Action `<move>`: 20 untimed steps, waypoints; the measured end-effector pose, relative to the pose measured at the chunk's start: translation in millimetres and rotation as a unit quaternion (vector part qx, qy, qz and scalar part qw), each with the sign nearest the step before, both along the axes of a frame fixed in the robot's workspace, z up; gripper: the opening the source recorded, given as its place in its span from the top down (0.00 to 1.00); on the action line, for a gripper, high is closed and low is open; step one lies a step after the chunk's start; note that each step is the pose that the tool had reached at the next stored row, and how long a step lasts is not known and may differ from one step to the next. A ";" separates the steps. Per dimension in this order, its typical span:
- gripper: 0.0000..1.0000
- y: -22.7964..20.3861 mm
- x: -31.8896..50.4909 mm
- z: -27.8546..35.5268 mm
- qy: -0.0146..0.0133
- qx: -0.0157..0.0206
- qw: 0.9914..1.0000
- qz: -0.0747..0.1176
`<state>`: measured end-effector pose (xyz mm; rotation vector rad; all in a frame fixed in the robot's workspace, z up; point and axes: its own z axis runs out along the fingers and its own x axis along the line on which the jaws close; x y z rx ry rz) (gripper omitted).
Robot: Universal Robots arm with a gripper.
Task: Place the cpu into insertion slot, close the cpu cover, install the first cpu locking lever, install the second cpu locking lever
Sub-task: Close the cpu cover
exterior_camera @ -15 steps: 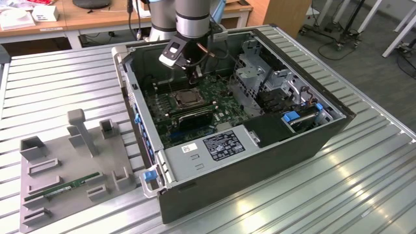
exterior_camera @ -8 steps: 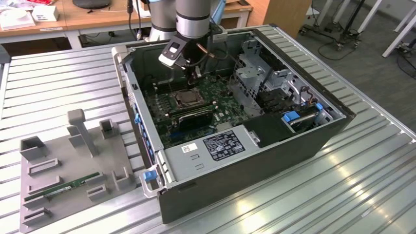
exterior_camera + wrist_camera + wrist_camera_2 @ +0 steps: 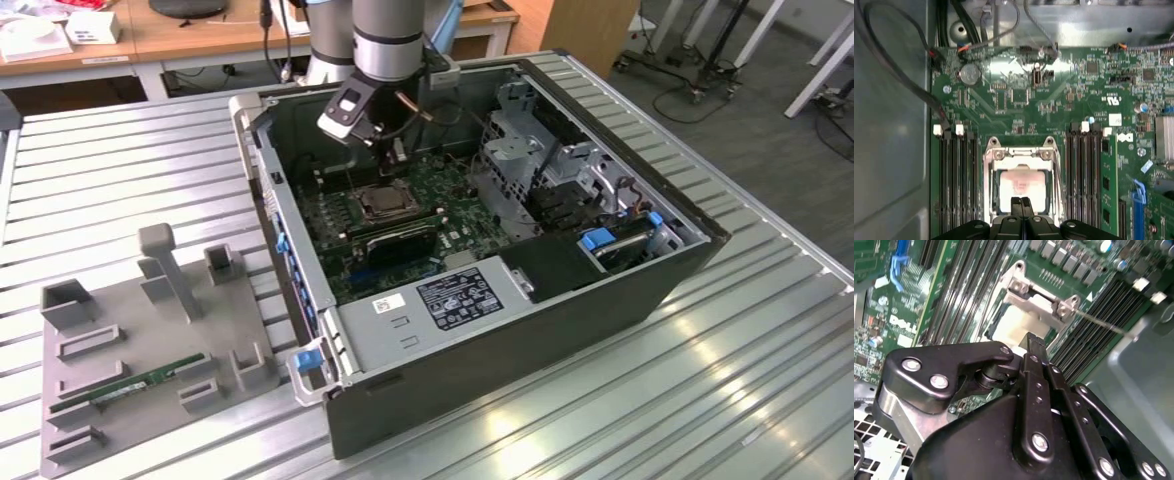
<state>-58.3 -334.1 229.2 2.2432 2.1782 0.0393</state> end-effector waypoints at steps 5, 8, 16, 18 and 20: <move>0.89 -0.3 -8.1 -2.6 0.000 0.000 1.000 0.000; 0.89 -0.7 -9.5 -5.8 0.000 0.000 1.000 0.000; 0.89 -1.1 -15.4 -12.1 0.000 0.000 1.000 0.000; 0.89 -1.1 -16.7 -13.5 0.000 0.000 1.000 0.000; 0.89 -1.2 -17.7 -14.8 0.000 0.000 1.000 0.000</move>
